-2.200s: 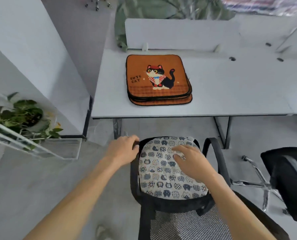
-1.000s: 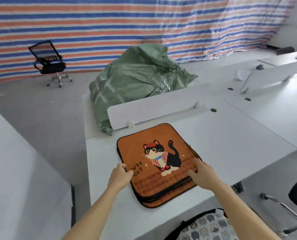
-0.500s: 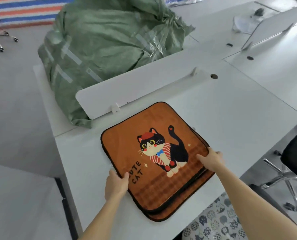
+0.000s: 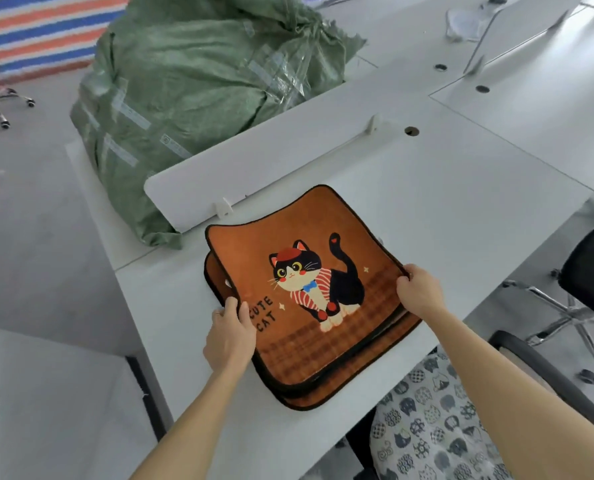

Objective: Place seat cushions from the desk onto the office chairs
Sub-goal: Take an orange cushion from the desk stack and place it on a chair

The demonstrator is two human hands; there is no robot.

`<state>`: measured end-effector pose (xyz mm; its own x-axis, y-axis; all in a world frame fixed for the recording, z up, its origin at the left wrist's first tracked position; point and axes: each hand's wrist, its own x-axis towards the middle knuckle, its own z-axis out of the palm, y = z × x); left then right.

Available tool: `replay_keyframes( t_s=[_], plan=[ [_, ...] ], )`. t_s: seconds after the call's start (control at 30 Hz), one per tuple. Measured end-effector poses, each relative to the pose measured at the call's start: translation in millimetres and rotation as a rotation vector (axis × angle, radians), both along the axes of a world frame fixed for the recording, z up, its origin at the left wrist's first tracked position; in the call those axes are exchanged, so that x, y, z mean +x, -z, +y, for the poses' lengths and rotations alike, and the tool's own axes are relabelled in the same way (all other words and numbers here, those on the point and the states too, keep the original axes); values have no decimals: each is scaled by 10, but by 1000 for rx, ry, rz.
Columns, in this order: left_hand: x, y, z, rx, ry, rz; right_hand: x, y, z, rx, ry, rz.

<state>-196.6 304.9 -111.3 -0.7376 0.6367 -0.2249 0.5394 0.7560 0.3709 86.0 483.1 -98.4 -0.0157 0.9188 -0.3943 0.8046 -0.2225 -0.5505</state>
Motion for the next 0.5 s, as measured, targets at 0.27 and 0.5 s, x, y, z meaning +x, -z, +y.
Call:
replay_keyframes(
  t_s=[0.27, 0.5],
  plan=[
    [1048, -760, -177, 471, -116, -171, 1330, -945, -1152, 158, 340, 529],
    [3050, -1429, -890, 643, 81, -281, 3416, -1250, -2463, 140, 728, 950]
  ],
)
